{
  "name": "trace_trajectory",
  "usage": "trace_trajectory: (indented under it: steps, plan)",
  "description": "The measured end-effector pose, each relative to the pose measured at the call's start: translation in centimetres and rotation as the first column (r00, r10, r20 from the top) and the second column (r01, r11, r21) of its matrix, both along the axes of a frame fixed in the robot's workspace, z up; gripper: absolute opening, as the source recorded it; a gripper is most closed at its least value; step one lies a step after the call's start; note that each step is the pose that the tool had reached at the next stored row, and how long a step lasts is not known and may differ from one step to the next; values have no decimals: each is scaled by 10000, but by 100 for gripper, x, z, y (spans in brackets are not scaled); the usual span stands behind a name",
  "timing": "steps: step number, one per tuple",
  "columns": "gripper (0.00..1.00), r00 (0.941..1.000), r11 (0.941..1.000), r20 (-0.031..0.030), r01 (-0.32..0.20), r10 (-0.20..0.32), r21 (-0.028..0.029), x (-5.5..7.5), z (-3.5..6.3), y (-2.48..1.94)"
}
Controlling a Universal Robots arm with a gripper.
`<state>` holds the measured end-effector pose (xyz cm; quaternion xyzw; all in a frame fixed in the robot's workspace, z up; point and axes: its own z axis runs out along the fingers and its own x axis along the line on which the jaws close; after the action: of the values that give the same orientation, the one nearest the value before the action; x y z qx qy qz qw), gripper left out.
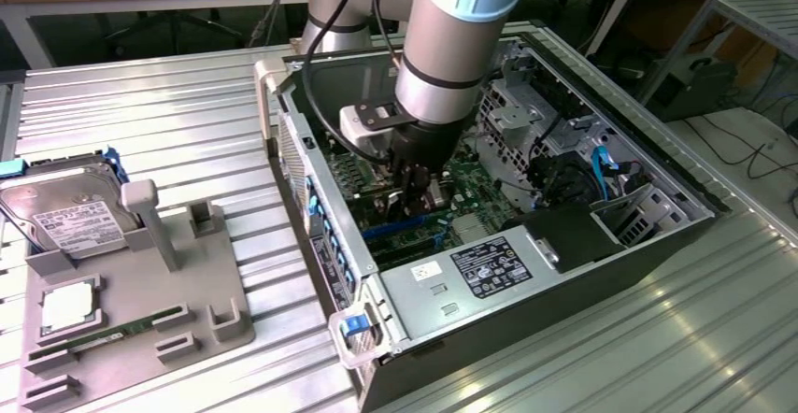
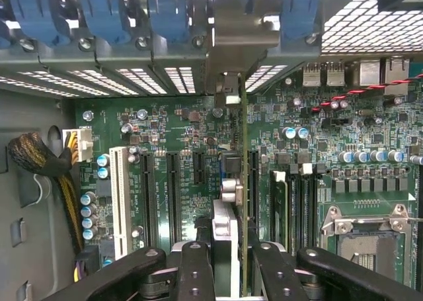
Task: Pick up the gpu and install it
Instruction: 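Insert the gpu into the slot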
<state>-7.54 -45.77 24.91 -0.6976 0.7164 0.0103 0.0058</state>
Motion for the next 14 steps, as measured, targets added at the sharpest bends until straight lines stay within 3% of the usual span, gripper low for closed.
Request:
trace_trajectory:
  steps: [14]
  plan:
    - [28,10000,10000,-9,-1,1,3,-1,-69,0]
